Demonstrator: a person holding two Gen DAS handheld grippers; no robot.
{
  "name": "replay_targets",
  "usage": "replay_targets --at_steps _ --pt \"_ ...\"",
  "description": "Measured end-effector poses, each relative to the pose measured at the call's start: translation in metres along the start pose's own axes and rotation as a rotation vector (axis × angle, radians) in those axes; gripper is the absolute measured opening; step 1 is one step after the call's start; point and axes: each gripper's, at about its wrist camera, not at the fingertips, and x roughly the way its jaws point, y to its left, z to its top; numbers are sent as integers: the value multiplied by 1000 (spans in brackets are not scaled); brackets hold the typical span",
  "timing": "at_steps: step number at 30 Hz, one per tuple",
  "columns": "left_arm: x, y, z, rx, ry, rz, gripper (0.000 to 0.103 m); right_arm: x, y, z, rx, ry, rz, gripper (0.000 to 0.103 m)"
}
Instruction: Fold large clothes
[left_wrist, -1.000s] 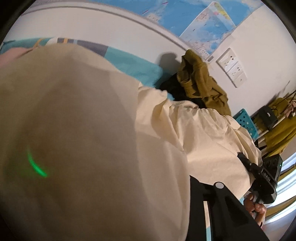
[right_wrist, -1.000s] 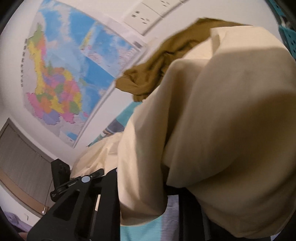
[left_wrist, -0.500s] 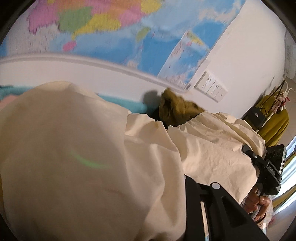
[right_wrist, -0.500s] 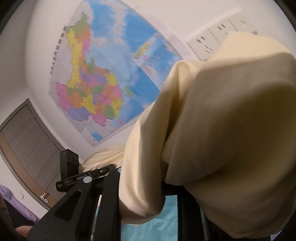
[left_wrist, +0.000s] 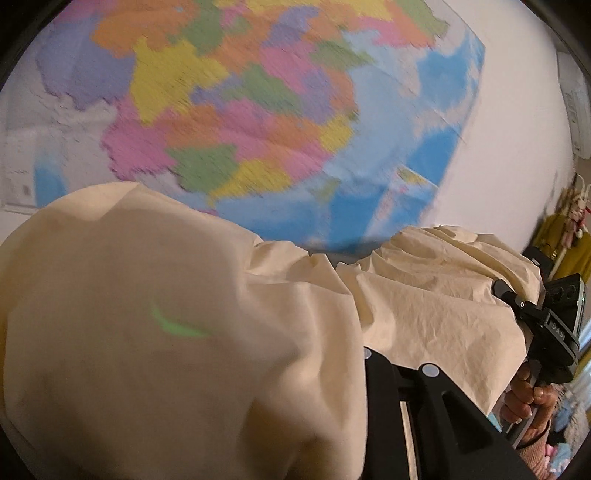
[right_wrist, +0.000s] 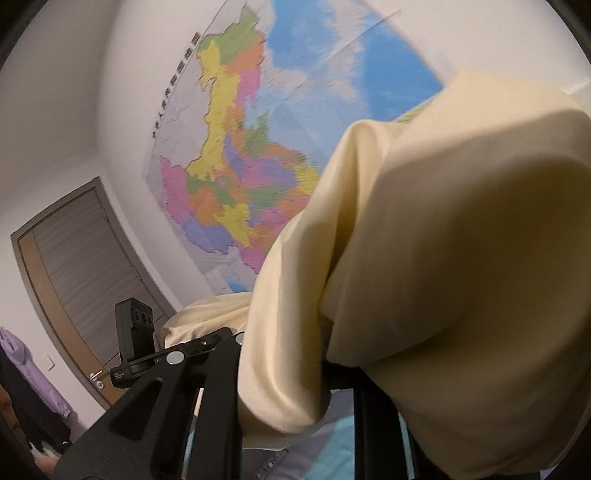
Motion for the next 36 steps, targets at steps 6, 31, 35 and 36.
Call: replay_targets --at_steps 6,31,35,36 --pt "-13 35 28 -17 -37 88 21 30 6 -10 -22 34 60 16" --pt "-22 270 71 -131 -113 440 20 210 32 -105 -38 264 278 16" --pt "5 338 17 -185 13 549 21 233 10 -192 39 487 286 16" --pt "10 352 3 -224 51 551 21 234 3 -208 56 535 278 17"
